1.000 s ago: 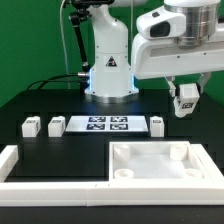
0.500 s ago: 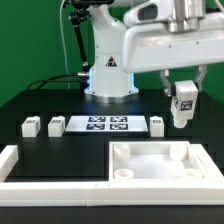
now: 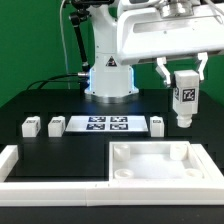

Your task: Assemble square table

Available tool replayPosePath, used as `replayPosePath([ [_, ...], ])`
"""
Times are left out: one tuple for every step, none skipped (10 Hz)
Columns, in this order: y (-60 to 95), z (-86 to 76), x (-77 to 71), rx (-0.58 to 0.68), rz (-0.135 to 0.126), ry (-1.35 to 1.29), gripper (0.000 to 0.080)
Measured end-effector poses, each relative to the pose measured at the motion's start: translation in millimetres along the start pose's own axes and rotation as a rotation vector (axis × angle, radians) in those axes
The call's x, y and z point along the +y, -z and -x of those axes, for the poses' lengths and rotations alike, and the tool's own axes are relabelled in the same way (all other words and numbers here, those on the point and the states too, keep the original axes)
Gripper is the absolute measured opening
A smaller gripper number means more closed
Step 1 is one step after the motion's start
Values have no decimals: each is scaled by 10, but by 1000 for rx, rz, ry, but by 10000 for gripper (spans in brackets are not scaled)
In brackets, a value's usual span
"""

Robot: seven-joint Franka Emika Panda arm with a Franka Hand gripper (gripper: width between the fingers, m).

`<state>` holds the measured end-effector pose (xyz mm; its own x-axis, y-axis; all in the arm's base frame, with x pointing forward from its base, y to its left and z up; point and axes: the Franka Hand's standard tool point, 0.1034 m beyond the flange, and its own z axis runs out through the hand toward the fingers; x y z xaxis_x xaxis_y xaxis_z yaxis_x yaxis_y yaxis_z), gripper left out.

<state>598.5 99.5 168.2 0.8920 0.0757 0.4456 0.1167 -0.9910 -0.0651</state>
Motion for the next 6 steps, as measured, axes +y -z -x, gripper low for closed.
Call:
replayPosePath([
  [-29,-8,-5,12,-1,0,291],
  [-185,38,-15,20,-3,-1,291],
  [-328,7,-16,17,-5,-3,291],
  [-458,-60,-5,20,-7,-8,291],
  [-555,-85,-14,21,-10,-13,291],
  [-644,-76,-62,19,-15,-10,291],
])
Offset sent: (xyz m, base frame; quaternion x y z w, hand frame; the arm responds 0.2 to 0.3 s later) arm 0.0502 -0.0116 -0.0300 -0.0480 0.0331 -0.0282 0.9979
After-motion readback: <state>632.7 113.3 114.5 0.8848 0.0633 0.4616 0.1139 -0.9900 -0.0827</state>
